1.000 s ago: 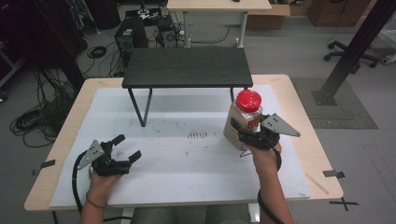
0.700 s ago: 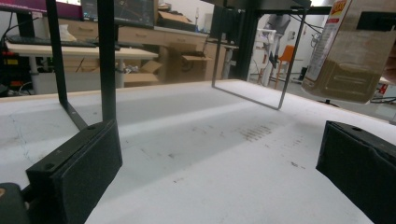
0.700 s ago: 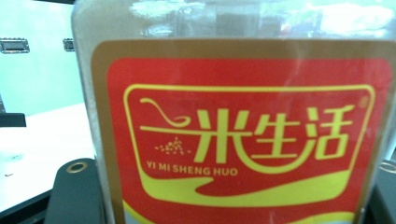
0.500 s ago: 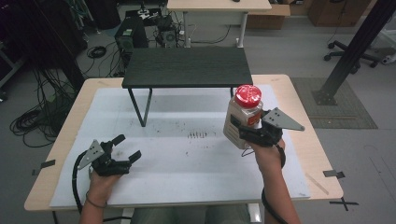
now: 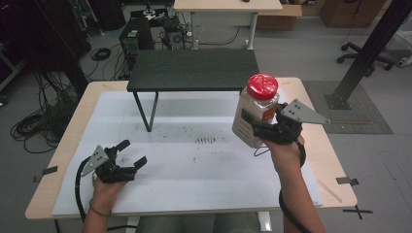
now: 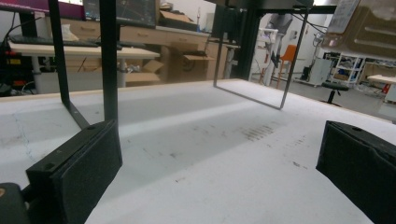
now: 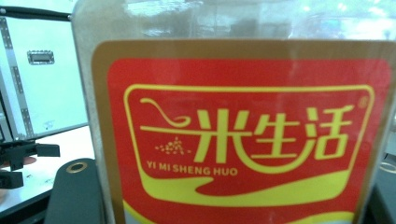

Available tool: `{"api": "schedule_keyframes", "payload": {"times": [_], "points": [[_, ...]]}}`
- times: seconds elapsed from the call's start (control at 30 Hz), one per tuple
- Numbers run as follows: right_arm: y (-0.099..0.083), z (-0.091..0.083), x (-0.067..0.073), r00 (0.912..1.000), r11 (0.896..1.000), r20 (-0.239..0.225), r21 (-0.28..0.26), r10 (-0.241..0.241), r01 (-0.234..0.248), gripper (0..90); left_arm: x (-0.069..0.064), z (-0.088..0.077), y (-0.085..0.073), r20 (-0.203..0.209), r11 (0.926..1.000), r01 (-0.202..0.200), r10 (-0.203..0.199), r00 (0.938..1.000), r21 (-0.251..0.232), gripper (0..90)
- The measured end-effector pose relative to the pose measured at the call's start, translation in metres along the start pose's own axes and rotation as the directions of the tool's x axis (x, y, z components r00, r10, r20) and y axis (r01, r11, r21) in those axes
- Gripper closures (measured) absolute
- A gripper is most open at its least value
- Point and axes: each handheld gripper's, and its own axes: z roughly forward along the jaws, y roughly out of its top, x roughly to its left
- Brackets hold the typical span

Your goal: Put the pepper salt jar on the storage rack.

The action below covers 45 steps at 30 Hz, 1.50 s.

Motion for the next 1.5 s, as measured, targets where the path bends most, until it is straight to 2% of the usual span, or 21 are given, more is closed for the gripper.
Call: {"api": "schedule_keyframes", "payload": {"times": [0.33, 0.77, 1.5], "points": [[0.032, 0.008, 0.001, 0.9996, 1.0, -0.024, -0.018, -0.012, 0.012, 27.4, 0.0, 0.0, 0.0, 0.001, 1.0, 0.0, 0.0, 1.0, 0.002, 0.2], [0.071, 0.027, -0.006, 0.9994, 0.999, -0.021, -0.036, -0.027, 0.026, 27.3, 0.0, 0.0, 0.0, 0.001, 1.0, 0.003, -0.003, 1.0, 0.0, 0.2], [0.105, 0.065, -0.02, 0.9999, 0.998, -0.015, -0.057, -0.001, 0.0, 27.3, 0.0, 0.0, 0.0, 0.002, 1.0, 0.0, 0.0, 1.0, 0.001, 0.2]]}}
